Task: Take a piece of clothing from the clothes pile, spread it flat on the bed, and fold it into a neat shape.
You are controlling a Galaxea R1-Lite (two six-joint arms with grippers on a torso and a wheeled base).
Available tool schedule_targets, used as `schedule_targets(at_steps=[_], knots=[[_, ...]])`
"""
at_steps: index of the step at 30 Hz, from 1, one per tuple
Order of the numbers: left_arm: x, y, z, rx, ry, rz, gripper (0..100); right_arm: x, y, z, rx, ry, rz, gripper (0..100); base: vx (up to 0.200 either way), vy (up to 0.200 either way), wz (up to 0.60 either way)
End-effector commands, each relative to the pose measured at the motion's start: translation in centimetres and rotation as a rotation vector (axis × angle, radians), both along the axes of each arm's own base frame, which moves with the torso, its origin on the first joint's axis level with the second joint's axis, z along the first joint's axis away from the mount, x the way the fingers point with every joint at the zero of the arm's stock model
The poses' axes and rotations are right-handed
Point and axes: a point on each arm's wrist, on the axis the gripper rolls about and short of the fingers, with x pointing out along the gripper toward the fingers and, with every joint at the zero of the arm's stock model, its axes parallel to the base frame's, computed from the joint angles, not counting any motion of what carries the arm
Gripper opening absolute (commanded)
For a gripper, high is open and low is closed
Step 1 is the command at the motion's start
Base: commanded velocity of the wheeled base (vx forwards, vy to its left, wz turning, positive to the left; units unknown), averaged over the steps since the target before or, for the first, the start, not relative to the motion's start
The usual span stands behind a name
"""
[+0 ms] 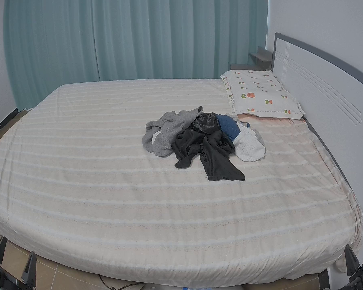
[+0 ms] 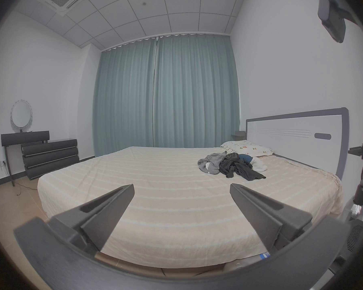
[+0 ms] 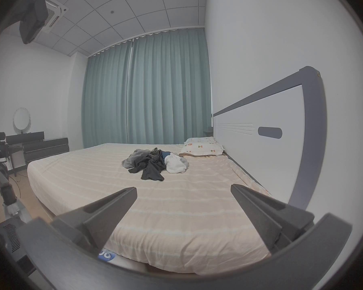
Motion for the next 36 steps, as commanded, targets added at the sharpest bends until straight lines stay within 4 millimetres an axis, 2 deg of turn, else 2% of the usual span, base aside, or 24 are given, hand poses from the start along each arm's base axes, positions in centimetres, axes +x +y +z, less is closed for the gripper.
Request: schedule_targets(at_steps=[1, 2, 3, 5, 6, 8, 9, 10, 12, 15, 16, 17, 18, 20, 26, 27, 29, 30, 31, 32, 33, 36], knots=[[0.0, 0.0, -0.5, 0.000, -0.002, 0.001, 100, 0.0, 0.0, -0.4, -0.009, -0.007, -0.003, 100, 0.000, 0.000, 0.00], [0.0, 0.0, -0.5, -0.002, -0.002, 0.001, 100, -0.1, 0.0, -0.2, -0.018, -0.021, 0.008, 100, 0.000, 0.000, 0.00], [0.0, 0.0, -0.5, 0.000, -0.002, 0.001, 100, -0.3, 0.0, 1.6, -0.006, -0.065, 0.014, 100, 0.000, 0.000, 0.00], [0.0, 0.0, -0.5, 0.000, -0.002, 0.001, 100, -0.5, 0.0, 7.5, 0.055, -0.135, 0.025, 100, 0.000, 0.000, 0.00], [0.0, 0.0, -0.5, 0.000, -0.002, 0.001, 100, 0.2, 0.0, 8.5, 0.073, -0.098, 0.031, 100, 0.000, 0.000, 0.00], [0.0, 0.0, -0.5, 0.000, -0.002, 0.001, 100, 1.7, 0.1, 8.8, 0.077, -0.012, 0.048, 100, 0.000, 0.000, 0.00], [0.0, 0.0, -0.5, 0.000, -0.002, 0.001, 100, 3.2, 0.2, 8.7, 0.070, 0.071, 0.082, 100, 0.000, 0.000, 0.00], [0.0, 0.0, -0.5, 0.000, -0.002, 0.001, 100, 3.3, 0.2, 8.6, 0.070, 0.081, 0.085, 100, 0.000, 0.000, 0.00], [0.0, 0.0, -0.5, 0.000, -0.002, 0.001, 100, 6.2, 0.5, 7.9, 0.089, 0.261, 0.157, 100, 0.000, 0.000, 0.00], [0.0, 0.0, -0.5, 0.000, -0.002, 0.001, 100, 9.3, 0.8, 7.8, 0.127, 0.382, 0.183, 100, 0.000, 0.000, 0.00], [0.0, 0.0, -0.5, 0.000, -0.002, 0.001, 100, 11.3, 1.2, 7.8, 0.151, 0.438, 0.202, 100, 0.000, 0.000, 0.00], [0.0, 0.0, -0.5, 0.000, -0.002, 0.001, 100, 11.6, 1.2, 7.7, 0.151, 0.445, 0.204, 100, 0.000, 0.000, 0.00], [0.0, 0.0, -0.5, 0.000, -0.002, 0.001, 100, 14.4, 2.0, 7.4, 0.162, 0.510, 0.227, 100, 0.000, 0.000, 0.00], [0.0, 0.0, -0.5, -0.002, -0.002, 0.001, 100, 17.9, 2.7, 6.8, 0.173, 0.558, 0.223, 100, 0.000, 0.000, 0.00], [0.0, 0.0, -0.5, 0.000, -0.002, 0.001, 100, 29.0, 5.3, 3.0, 0.235, 0.642, 0.151, 100, 0.000, 0.000, 0.00], [0.0, 0.0, -0.5, 0.000, -0.002, 0.001, 100, 29.0, 5.3, 3.0, 0.235, 0.642, 0.151, 100, 0.000, 0.000, 0.00], [0.0, 0.0, -0.5, 0.000, -0.002, 0.001, 100, 34.5, 6.9, 0.1, 0.266, 0.675, 0.063, 100, 0.000, 0.000, 0.00], [0.0, 0.0, -0.5, -0.002, -0.002, 0.002, 100, 36.2, 7.4, -0.7, 0.279, 0.670, 0.038, 100, 0.000, 0.000, 0.00], [0.0, 0.0, -0.5, 0.000, -0.002, 0.002, 100, 36.6, 7.6, -0.8, 0.282, 0.668, 0.034, 100, 0.000, 0.000, 0.00], [0.0, 0.0, -0.5, 0.000, -0.002, 0.001, 100, 38.8, 8.6, -1.9, 0.304, 0.665, 0.012, 100, 0.000, 0.000, 0.00], [0.0, 0.0, -0.5, 0.000, -0.002, 0.001, 100, 40.1, 9.3, -2.4, 0.307, 0.656, 0.012, 100, 0.000, 0.000, 0.00], [0.0, 0.0, -0.5, 0.000, -0.002, 0.001, 100, 42.7, 10.7, -4.1, 0.296, 0.667, 0.009, 100, 0.000, 0.000, 0.00]])
